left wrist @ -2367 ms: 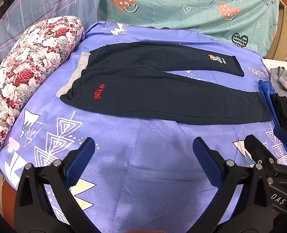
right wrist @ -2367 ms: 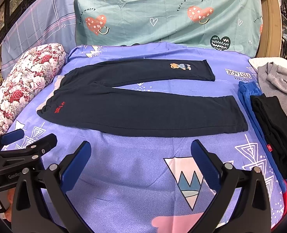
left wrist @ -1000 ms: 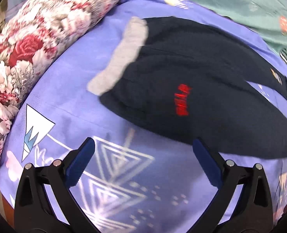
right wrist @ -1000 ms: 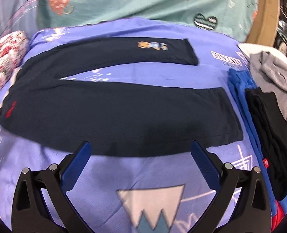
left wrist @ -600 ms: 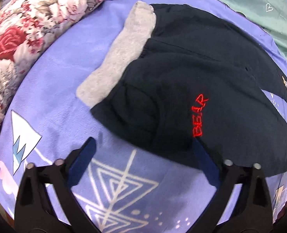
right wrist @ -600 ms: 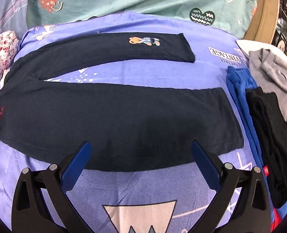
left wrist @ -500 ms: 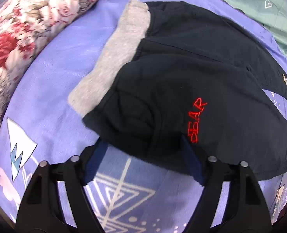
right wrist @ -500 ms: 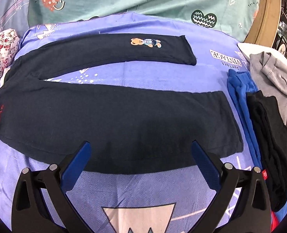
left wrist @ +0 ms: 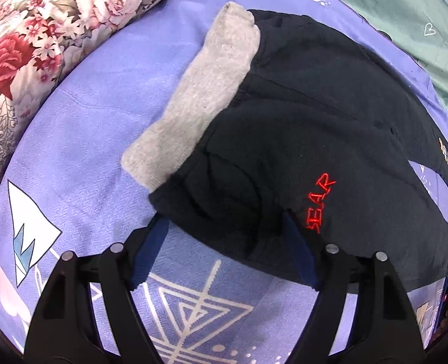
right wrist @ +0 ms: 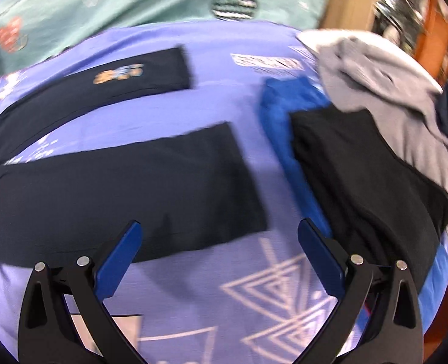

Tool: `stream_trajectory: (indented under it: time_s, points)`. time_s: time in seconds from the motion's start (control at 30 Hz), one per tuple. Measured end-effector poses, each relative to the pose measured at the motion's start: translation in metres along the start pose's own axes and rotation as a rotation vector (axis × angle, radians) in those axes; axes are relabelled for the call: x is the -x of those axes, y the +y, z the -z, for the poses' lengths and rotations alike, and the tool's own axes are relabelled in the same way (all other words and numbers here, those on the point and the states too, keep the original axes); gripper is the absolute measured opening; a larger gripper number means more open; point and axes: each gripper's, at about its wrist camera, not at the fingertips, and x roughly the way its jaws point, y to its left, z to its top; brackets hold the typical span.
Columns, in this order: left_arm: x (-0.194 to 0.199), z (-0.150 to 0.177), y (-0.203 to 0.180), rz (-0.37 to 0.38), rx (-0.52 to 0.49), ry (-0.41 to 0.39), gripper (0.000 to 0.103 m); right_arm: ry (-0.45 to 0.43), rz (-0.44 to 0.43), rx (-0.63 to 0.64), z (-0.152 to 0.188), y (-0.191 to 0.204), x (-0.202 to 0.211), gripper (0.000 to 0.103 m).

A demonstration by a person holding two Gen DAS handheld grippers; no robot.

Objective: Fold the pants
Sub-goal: 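Move the right tool to the plain leg hem while the left tool moves to the waistband, then grasp the plain leg hem with the right tool and lift it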

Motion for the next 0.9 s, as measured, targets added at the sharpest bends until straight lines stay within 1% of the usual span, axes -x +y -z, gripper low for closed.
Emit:
stream_trajectory:
  time_s: [0.1,0.17,0.2,0.23,0.27,0.3,0.33,0.37,0.4,0.43,0.5,0.57,0.63,0.67,0.73,0.8,0.83,0.87,0.9]
  points:
    - [0.005,0.009,0.006,-0.003,0.008,-0.003,0.078,0.027,-0.005,-0.039,-0.001,-0.012,-0.01,0.102]
    - [0.008,0.01,0.009,-0.003,0.008,-0.001,0.078,0.048,-0.037,-0.052,-0.005,-0.012,-0.021,0.101]
    - [0.011,0.01,0.012,0.002,0.011,0.001,0.078,0.065,-0.056,-0.052,-0.008,-0.01,-0.027,0.099]
    - [0.014,0.01,0.015,0.005,0.018,0.0,0.078,0.082,-0.066,-0.053,-0.007,-0.007,-0.029,0.086]
    - [0.018,0.01,0.019,0.008,0.027,-0.005,0.078,0.101,-0.084,-0.06,-0.007,-0.006,-0.033,0.067]
    - [0.022,0.011,0.02,0.011,0.033,-0.012,0.078,0.122,-0.119,-0.075,-0.007,-0.005,-0.038,0.061]
    - [0.026,0.012,0.024,0.015,0.038,-0.018,0.078,0.134,-0.14,-0.09,-0.006,-0.004,-0.041,0.049]
    - [0.029,0.012,0.027,0.016,0.042,-0.022,0.078,0.121,-0.136,-0.096,-0.006,-0.003,-0.041,0.045]
    - [0.034,0.012,0.031,0.017,0.047,-0.028,0.078,0.11,-0.136,-0.095,-0.006,-0.002,-0.039,0.031]
    - [0.037,0.012,0.035,0.016,0.051,-0.036,0.078,0.106,-0.167,-0.103,-0.007,-0.001,-0.039,0.017]
    - [0.04,0.01,0.042,-0.004,0.057,-0.042,0.078,0.091,-0.159,-0.107,-0.006,-0.002,-0.037,0.016]
    - [0.039,0.008,0.048,-0.013,0.072,-0.042,0.078,0.08,-0.149,-0.083,-0.005,0.0,-0.035,0.015]
    - [0.032,0.005,0.05,-0.027,0.088,-0.03,0.078,0.068,-0.149,-0.09,-0.004,-0.004,-0.032,0.014]
    - [0.026,-0.002,0.05,-0.039,0.087,-0.023,0.078,0.06,-0.143,-0.094,-0.005,-0.007,-0.029,0.014]
    - [0.016,-0.005,0.048,-0.112,0.076,-0.011,0.078,0.059,-0.14,-0.101,-0.007,-0.011,-0.027,0.013]
    - [0.008,-0.005,0.044,-0.191,0.04,-0.005,0.083,0.082,-0.127,-0.079,-0.005,-0.01,-0.028,0.014]
    - [0.005,-0.004,0.044,-0.22,0.028,-0.003,0.089,0.126,-0.083,-0.017,-0.004,-0.003,-0.034,0.018]
    - [0.005,-0.004,0.045,-0.236,0.028,-0.008,0.091,0.111,-0.016,0.039,-0.004,0.003,-0.032,0.033]
    - [0.008,-0.003,0.043,-0.263,0.025,-0.015,0.091,0.094,0.059,0.068,-0.005,0.007,-0.028,0.045]
